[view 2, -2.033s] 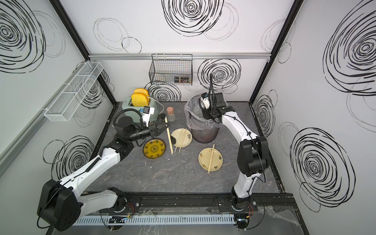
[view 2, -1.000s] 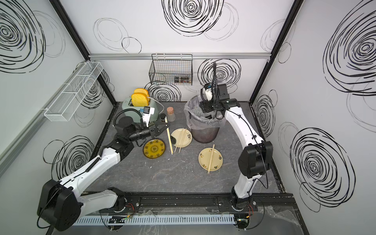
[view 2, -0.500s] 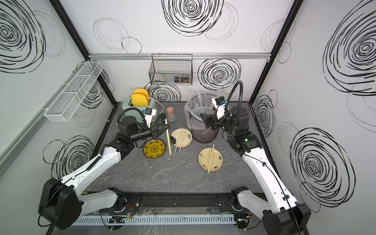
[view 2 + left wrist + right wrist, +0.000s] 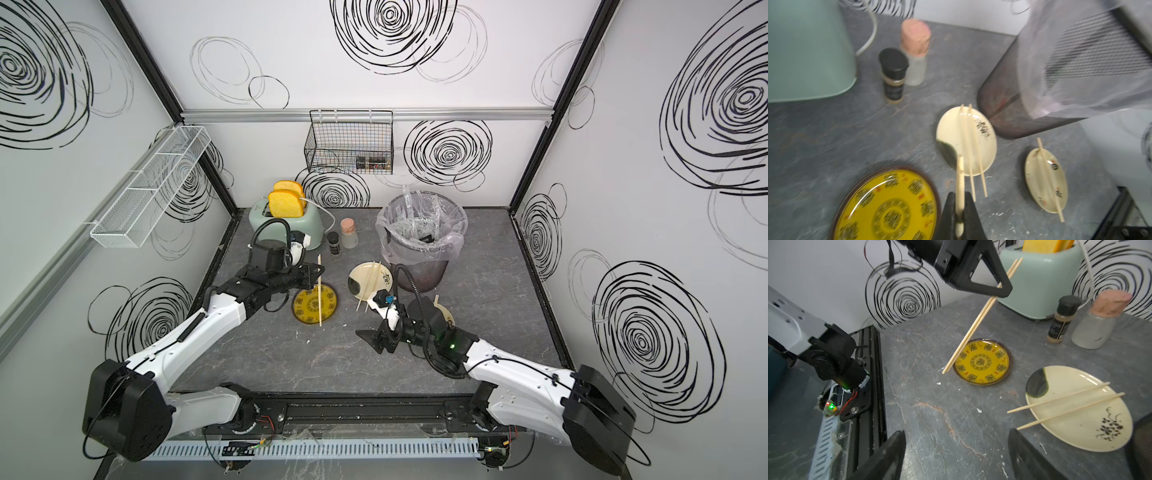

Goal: Remove the packaging of disposable chopsticks
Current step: Place the disposable chopsticks on the plate.

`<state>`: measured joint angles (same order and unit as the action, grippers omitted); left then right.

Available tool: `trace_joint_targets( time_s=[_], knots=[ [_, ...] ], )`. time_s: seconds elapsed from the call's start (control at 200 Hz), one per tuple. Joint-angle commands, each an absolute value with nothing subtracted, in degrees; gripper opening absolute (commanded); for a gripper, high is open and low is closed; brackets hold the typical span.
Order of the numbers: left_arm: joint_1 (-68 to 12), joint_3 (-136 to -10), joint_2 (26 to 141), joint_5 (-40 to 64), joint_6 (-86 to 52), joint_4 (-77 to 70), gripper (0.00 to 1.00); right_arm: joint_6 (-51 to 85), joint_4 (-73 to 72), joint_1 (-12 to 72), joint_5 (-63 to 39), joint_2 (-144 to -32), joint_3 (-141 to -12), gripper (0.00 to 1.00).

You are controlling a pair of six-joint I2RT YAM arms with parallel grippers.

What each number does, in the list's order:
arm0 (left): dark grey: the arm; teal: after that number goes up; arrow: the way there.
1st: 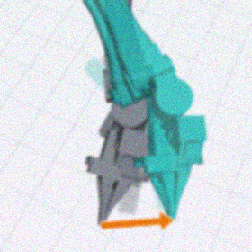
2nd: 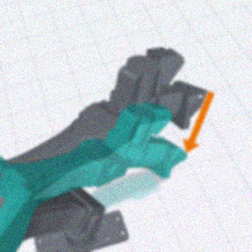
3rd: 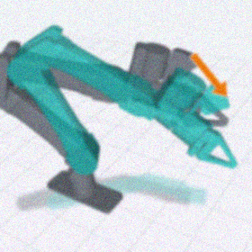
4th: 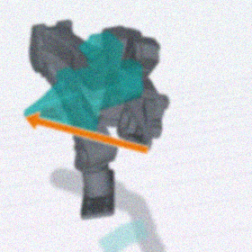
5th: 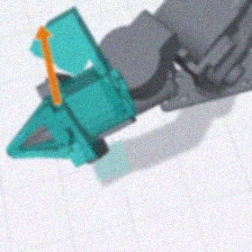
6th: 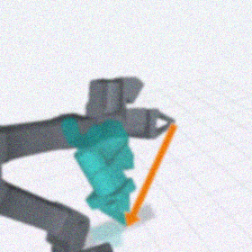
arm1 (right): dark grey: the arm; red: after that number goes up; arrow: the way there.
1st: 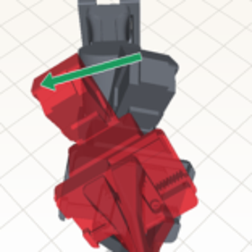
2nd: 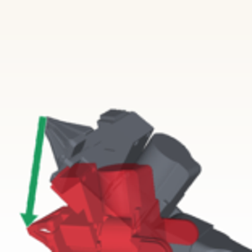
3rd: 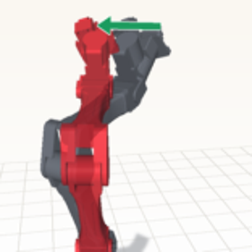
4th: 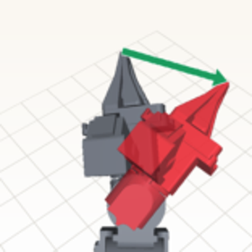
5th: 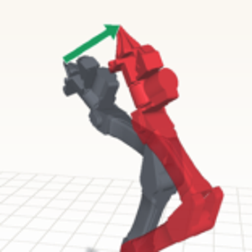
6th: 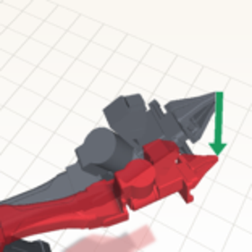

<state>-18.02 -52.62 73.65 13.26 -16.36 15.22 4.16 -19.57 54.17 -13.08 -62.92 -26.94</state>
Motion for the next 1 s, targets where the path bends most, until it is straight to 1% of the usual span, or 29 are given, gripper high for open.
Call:
trace_joint_targets(
  time_s=[0.0,0.25,0.41,0.645,0.71,0.776,0.786,0.806,0.941,0.996],
  knots=[
    [-17.0,-57.35,78.83,3.19,-11.45,24.08,0.0,3.57,-24.27,55.35,-10.52,-66.85,-27.84,0.78],
    [-17.44,-66.64,94.87,-2.74,-9.23,31.38,0.0,3.86,-24.87,55.72,-11.51,-71.45,-26.91,0.78],
    [-19.57,-70.57,101.18,-5.86,-9.47,32.52,0.0,3.83,-24.81,55.68,-11.75,-72.39,-27.26,0.78],
    [-20.05,-73.81,107.55,-4.29,-9.86,32.78,0.0,3.69,-24.17,56.09,-11.78,-73.39,-27.77,0.79],
    [-20.35,-74.09,108.55,-4.39,-9.84,32.87,0.02,3.65,-24.08,56.13,-11.51,-73.39,-27.85,0.79],
    [-20.56,-74.13,109.19,-5.03,-9.79,32.74,0.03,3.6,-24.02,56.09,-11.25,-73.43,-27.79,0.79],
    [-20.56,-74.17,109.23,-5.13,-9.87,32.71,0.06,3.6,-24.0,56.14,-11.25,-73.4,-27.8,0.79],
    [-20.53,-74.18,109.37,-5.17,-9.85,32.62,0.08,3.6,-23.99,56.13,-11.17,-73.38,-27.84,0.79],
    [-20.59,-73.79,109.95,-5.05,-10.18,31.92,0.1,3.6,-23.91,56.09,-11.07,-73.39,-27.78,0.79],
    [-20.58,-73.73,109.95,-4.76,-10.27,31.73,0.14,3.6,-23.91,56.11,-11.16,-73.47,-27.77,0.79]
  ],
)
